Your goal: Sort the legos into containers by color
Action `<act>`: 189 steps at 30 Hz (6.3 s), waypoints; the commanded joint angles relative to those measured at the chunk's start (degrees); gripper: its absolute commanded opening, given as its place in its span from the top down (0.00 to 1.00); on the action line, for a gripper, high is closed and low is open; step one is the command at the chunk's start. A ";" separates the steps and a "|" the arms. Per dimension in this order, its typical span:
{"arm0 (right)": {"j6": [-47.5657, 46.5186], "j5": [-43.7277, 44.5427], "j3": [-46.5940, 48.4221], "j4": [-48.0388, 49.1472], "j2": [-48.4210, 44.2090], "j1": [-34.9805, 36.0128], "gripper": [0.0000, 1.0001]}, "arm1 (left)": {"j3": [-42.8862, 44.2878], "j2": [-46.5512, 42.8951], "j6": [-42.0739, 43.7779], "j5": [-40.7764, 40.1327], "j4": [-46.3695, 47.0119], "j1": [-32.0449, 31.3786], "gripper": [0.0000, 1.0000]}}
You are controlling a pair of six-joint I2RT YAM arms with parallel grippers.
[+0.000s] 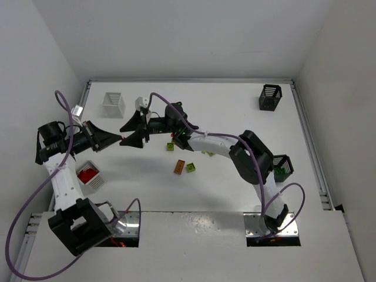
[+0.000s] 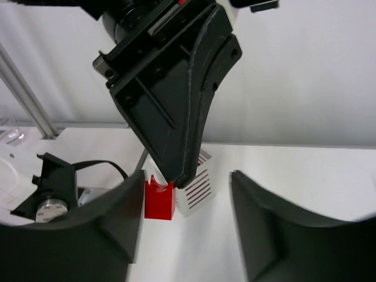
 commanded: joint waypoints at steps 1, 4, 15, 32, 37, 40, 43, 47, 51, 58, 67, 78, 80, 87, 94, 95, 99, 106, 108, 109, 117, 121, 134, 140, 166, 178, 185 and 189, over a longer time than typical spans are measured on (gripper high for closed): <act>-2.99 0.90 -1.36 4.67 -6.10 0.08 0.35 | 2.32 -2.95 1.88 -3.31 -0.89 0.10 1.00; -4.31 0.19 -4.69 3.89 -9.26 0.08 0.32 | 5.83 -3.66 6.54 -9.28 -5.27 0.10 1.00; -11.87 7.47 -7.02 -23.57 -16.48 -3.43 0.26 | 19.55 0.82 18.17 -39.52 -23.30 0.63 1.00; -21.98 4.33 -6.40 -40.58 -17.98 -10.37 0.28 | 31.86 5.04 32.64 -67.28 -31.64 -0.78 1.00; -24.78 2.13 -0.60 -49.09 -14.82 -11.60 0.30 | 25.63 2.85 36.69 -71.08 -33.15 -0.78 1.00; -25.32 2.13 2.48 -52.53 -12.45 -11.61 0.30 | 21.93 2.32 37.39 -70.39 -33.15 -0.78 1.00; -25.32 2.13 4.43 -54.38 -11.12 -12.13 0.30 | 18.95 1.79 38.10 -69.85 -31.66 -0.78 1.00; -25.32 3.97 5.22 -55.70 -10.51 -12.13 0.30 | 14.55 1.79 39.33 -71.00 -28.42 -0.78 1.00; -26.37 5.90 3.73 -55.71 -11.12 -12.66 0.30 | 11.21 1.79 39.86 -71.70 -24.81 -0.78 1.00; -26.90 8.27 2.41 -56.23 -11.12 -13.80 0.30 | 10.50 5.13 38.28 -71.53 -19.88 -0.78 0.96; -24.18 10.04 0.83 -56.85 -11.12 -16.44 0.31 | 13.31 8.47 39.42 -67.75 -21.63 -0.78 0.50; -27.76 14.33 4.24 -64.48 -6.03 -21.80 0.63 | 23.50 2.14 37.50 -53.86 -22.95 -0.78 0.43; -27.78 16.62 6.26 -65.81 -4.28 -21.80 0.65 | 24.82 2.92 36.09 -52.63 -24.18 -0.78 0.43; -20.33 22.85 14.01 -68.55 1.97 -17.51 0.51 | 25.35 4.25 30.03 -53.59 -22.08 -0.78 0.44; -5.73 46.33 22.09 -71.09 8.38 -12.66 0.54 | 25.88 4.25 26.16 -54.30 -19.61 -0.78 0.44; -5.03 47.20 22.09 -71.61 9.09 -11.88 0.52 | 25.88 4.25 26.15 -54.30 -19.61 -0.78 0.44; -3.00 53.17 21.57 -70.91 9.71 -9.42 0.51 | 26.41 5.39 25.54 -54.82 -19.61 -0.78 0.44; -0.63 58.64 20.42 -71.44 10.76 -8.18 0.52 | 26.41 5.39 25.54 -56.06 -19.61 -0.78 0.44; 0.86 57.85 20.42 -71.44 11.37 -8.18 0.52 | 26.41 5.39 25.54 -56.06 -19.61 -0.78 0.44; 1.39 57.15 20.42 -71.44 11.38 -8.18 0.52 | 26.41 5.39 25.54 -56.06 -19.61 -0.78 0.44; 2.01 53.81 18.76 -71.97 13.14 -8.18 0.60 | 24.74 4.34 25.54 -57.29 -19.61 -0.78 0.40; 2.63 53.81 18.23 -71.97 13.75 -8.18 0.60 | 24.74 3.81 25.54 -57.90 -19.61 -0.78 0.39; 2.63 52.66 21.03 -70.92 17.18 -8.18 0.60 | 23.68 3.28 26.06 -58.96 -19.61 -0.78 0.39; 2.63 52.66 21.04 -70.91 17.71 -7.65 0.58 | 23.68 3.28 26.06 -58.96 -19.61 -0.78 0.39; -31.02 -11.82 8.20 -63.32 -3.04 -8.18 1.00 | 16.92 -4.98 52.58 -17.05 -29.17 -0.78 0.27; 9.27 -40.23 11.72 -29.03 3.29 -8.70 1.00 | 13.66 -3.49 69.21 -8.51 -33.15 -11.22 0.37; 22.31 -44.90 10.67 -17.56 4.35 -8.70 1.00 | 13.14 -4.53 76.59 -16.31 -33.15 -19.93 0.50; 28.60 -47.96 10.49 -15.04 5.13 -9.23 1.00 | 13.14 -6.11 82.48 -20.99 -31.23 -22.22 0.54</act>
